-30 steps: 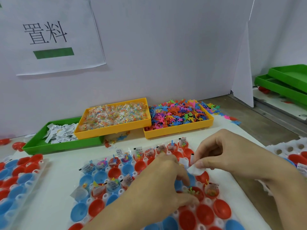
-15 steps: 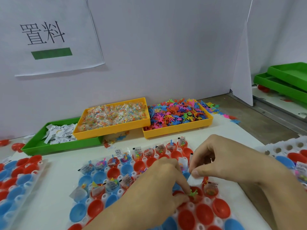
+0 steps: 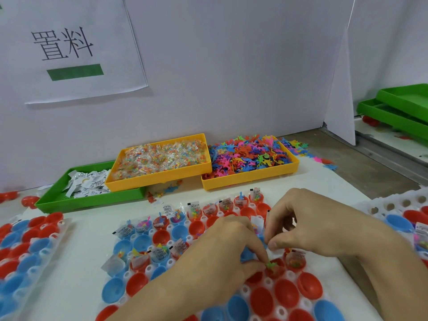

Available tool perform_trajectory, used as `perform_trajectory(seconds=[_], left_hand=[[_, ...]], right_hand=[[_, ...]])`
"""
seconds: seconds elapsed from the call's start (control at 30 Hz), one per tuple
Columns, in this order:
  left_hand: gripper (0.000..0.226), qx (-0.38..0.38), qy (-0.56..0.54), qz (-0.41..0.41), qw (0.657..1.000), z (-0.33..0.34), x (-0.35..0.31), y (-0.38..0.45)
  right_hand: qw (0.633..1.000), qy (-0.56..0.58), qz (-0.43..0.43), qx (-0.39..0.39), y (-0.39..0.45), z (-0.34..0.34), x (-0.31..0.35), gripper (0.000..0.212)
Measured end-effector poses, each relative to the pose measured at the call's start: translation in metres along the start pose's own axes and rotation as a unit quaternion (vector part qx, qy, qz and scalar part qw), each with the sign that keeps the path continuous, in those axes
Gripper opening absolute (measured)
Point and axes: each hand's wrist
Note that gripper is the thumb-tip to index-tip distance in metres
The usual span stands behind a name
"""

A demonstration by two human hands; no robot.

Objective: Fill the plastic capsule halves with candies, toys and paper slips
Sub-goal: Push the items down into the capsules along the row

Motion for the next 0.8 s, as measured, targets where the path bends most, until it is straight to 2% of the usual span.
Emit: perform_trajectory(seconds=[0.4,0.57,0.7,0.8], left_hand=[[0.005,-0.031,-0.019,-0.002,0.999,-0.006,0.001,-0.002],[0.005,-0.069,-0.017,-0.005,0.997,-0.018,0.009,-0.01],[0.006,-0.117,-0.008,-0.059,0.991,-0.04,0.03,-0.014],[0.01,-0.16,0.017,-0.158,0.974,-0.057,0.06,-0.013]], right_hand=[[0.999,-0.01,0.03,0.005,0.0,0.003,0.005,0.017],[0.999,-0.022,0.041,-0.004,-0.001,0.001,0.004,0.017],[0.999,-0.03,0.038,0.006,0.0,0.004,0.005,0.024],[0.999,-0.033,0.031,0.003,0.0,0.003,0.004,0.019]])
Point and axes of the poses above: each hand's wrist, its own y-axis towards the middle knuckle, its own z-axis out of the palm, x = y × z, and after that the axes turned 13 degrees about y, right-handed
